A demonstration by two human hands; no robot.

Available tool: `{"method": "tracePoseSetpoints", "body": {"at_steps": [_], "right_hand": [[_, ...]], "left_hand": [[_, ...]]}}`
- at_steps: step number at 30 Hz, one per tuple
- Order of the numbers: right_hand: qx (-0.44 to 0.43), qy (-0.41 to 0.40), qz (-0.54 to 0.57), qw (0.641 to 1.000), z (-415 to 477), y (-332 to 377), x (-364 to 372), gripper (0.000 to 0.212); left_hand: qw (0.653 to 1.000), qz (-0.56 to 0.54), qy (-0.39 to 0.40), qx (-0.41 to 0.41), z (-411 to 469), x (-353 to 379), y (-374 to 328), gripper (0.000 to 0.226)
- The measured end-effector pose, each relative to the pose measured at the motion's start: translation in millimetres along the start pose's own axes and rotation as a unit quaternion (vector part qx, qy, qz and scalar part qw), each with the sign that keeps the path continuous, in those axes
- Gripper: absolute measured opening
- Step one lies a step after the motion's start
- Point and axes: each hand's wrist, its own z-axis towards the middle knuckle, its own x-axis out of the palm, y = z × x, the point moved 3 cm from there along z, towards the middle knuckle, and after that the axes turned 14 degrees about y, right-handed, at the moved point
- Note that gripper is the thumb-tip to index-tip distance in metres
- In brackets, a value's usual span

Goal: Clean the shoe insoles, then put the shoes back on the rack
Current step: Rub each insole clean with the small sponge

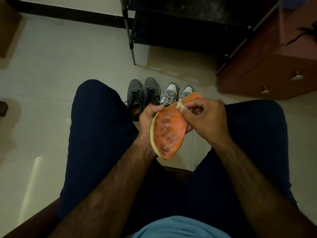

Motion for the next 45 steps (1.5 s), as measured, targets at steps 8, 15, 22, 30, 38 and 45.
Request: {"method": "tracePoseSetpoints", "body": {"at_steps": [8,15,22,30,38,45], "right_hand": [[-0.014,0.007,0.010,1.000,0.6,0.0,-0.1,0.005],[-0.024,0.019,0.016,0.999,5.4,-0.8,2.8,0.004],[-0.004,0.081,0.064,0.995,0.5,-3.5,2.2,0.003],[-0.029,0.088,0.009,0.996,-1.8,-10.9,-2.6,0.005],[-0.013,0.073,0.004,0.997,-5.2,-14.7,-6.6,0.007],[-0.027,0.109,0.042,0.993,-10.4,-13.1,-5.9,0.011]], "left_hand": [[0.998,-0.023,0.049,-0.041,-13.5,24.8,-0.5,0.067],[0.998,0.014,0.029,-0.053,-9.8,22.9,-2.4,0.059],[0.997,-0.022,0.066,-0.027,-11.1,27.7,-4.7,0.065],[0.996,-0.012,0.084,0.003,-9.9,29.6,-8.2,0.060],[1.000,-0.011,0.024,0.010,-11.2,24.7,-10.5,0.067],[1.000,-0.002,-0.005,0.021,-15.1,23.5,-13.8,0.059]]}}
